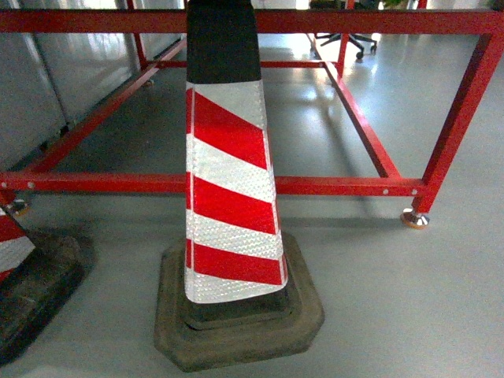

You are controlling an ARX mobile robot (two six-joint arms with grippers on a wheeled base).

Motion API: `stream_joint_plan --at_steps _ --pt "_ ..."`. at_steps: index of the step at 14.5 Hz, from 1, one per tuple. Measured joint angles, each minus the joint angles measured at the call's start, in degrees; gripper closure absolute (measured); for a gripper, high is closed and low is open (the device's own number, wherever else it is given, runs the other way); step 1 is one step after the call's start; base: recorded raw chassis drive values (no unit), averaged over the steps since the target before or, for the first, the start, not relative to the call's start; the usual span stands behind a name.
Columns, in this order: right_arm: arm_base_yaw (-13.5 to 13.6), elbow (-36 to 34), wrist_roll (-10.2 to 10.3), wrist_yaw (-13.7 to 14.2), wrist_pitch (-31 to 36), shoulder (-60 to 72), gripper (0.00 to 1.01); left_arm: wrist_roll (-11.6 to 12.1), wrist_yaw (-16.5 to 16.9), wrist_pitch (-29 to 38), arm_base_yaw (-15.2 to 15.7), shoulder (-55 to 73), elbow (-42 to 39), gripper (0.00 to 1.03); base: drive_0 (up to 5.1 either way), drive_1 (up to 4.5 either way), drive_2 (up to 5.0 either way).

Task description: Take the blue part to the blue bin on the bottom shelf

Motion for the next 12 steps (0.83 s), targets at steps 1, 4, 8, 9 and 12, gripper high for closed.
stream_joint_plan --at_steps 1,4,8,9,12 --pt "0.0 0.0 0.0 0.0 0.0 0.0 0.03 0.0 0.0 0.0 0.0 0.0 0.0 0.05 0.0 0.0 0.0" --pt "0.0 0.0 0.0 0.0 0.0 0.0 0.03 0.0 0.0 0.0 0.0 0.0 0.0 0.05 0.0 0.0 0.0" --pt "0.0 0.0 0.0 0.0 -0.1 0.0 0.03 0.0 0.0 -0.3 0.0 0.0 0.0 0.05 0.0 0.0 0.0" --pt "0.0 0.0 0.0 0.0 -0.1 0.0 0.03 0.0 0.0 -0.2 0.0 0.0 0.0 0.05 0.0 0.0 0.0" --pt "0.0 0.0 0.0 0.0 0.0 0.0 0.03 0.0 0.0 -0.1 0.0 0.0 0.0 0.05 0.0 0.0 0.0"
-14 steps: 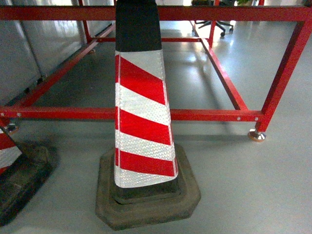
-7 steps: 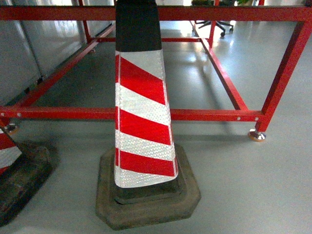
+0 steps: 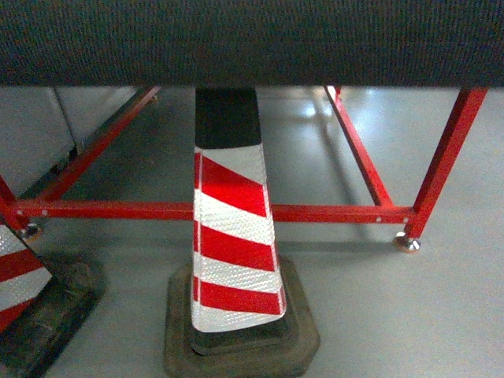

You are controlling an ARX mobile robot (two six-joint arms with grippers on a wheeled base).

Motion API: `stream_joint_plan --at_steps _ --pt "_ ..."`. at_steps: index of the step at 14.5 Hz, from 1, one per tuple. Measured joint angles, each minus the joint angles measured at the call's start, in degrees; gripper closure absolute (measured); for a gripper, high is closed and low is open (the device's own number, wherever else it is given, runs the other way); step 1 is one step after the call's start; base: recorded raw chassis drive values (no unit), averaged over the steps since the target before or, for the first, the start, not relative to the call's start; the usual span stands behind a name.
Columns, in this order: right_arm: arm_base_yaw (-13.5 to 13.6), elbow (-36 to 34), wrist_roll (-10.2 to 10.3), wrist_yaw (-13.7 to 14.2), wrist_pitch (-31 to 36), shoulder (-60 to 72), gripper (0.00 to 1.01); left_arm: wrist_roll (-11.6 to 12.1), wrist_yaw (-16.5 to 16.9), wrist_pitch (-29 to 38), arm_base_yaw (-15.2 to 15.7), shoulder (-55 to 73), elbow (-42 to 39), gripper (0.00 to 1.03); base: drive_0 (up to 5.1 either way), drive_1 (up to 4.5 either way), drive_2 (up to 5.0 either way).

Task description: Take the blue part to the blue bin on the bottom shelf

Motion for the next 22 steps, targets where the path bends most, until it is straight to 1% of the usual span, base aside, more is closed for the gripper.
stream_joint_plan --at_steps 22 --pt "0.0 0.0 0.0 0.0 0.1 0.0 0.03 0.0 0.0 0.1 0.0 0.0 0.0 0.05 0.0 0.0 0.0"
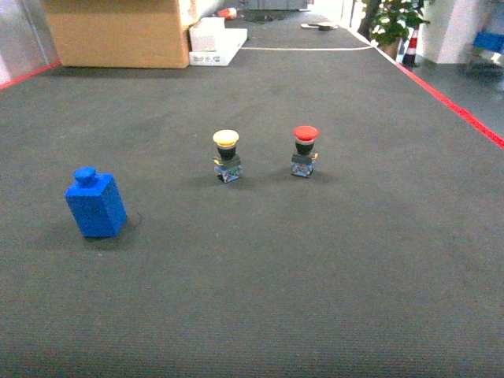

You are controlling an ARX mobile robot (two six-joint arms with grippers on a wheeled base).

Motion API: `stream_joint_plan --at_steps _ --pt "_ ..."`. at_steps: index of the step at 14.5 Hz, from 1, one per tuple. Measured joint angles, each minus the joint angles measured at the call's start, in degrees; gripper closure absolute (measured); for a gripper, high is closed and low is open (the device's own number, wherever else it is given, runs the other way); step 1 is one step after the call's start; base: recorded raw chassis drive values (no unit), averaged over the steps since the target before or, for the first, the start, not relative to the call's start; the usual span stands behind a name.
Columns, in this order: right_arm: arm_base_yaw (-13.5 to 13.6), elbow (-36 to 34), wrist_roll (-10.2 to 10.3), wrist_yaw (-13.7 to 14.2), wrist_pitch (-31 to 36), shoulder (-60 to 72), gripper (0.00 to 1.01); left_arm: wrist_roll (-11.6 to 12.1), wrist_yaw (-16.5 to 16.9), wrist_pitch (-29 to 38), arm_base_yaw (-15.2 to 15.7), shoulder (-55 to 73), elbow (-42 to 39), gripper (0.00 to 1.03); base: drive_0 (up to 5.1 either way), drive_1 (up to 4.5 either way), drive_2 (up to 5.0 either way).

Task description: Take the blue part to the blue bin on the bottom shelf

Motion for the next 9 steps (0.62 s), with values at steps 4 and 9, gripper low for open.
stream_joint_plan --at_steps 4,9 --pt "0.0 0.0 0.0 0.0 -0.1 0.0 0.03 0.0 0.0 -0.1 0.0 0.0 0.0 0.05 0.0 0.0 0.0" --pt "0.0 0.0 0.0 -0.1 -0.1 0.0 0.03 -1.4 -6.8 -3.8 -3.3 2.0 1.0 0.05 0.0 0.0 0.0"
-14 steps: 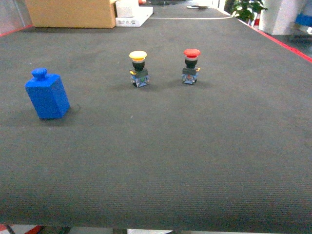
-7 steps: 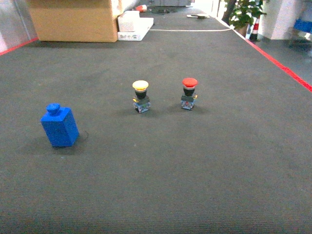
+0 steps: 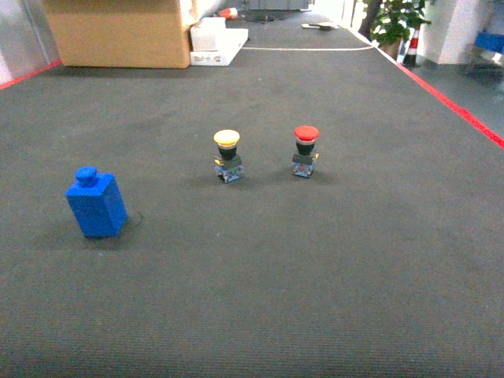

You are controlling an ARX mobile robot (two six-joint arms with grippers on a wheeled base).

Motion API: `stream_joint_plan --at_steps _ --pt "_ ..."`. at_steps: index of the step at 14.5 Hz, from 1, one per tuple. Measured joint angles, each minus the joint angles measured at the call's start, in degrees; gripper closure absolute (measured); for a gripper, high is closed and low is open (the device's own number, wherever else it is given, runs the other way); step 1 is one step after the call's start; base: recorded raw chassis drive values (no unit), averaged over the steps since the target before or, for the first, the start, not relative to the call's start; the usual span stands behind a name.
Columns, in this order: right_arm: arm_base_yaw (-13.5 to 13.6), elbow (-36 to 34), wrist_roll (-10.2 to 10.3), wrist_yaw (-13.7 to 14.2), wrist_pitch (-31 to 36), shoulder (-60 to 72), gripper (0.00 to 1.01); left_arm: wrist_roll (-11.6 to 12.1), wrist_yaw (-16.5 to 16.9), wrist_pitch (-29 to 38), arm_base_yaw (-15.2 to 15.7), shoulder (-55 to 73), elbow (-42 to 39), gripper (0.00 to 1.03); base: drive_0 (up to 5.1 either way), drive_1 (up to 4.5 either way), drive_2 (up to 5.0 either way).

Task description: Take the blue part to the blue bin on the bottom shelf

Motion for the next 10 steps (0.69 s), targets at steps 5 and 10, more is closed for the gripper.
stream_joint_plan --at_steps 5,10 --pt "0.0 0.0 0.0 0.0 0.0 0.0 0.03 -2.1 -9.0 41.2 -8.6 48.3 8.7 0.05 0.0 0.0 0.0" --pt "0.0 0.0 0.0 0.0 0.0 0.0 0.03 -2.1 -3.1 61.0 -6.8 91.6 22.8 0.05 0.0 0.0 0.0"
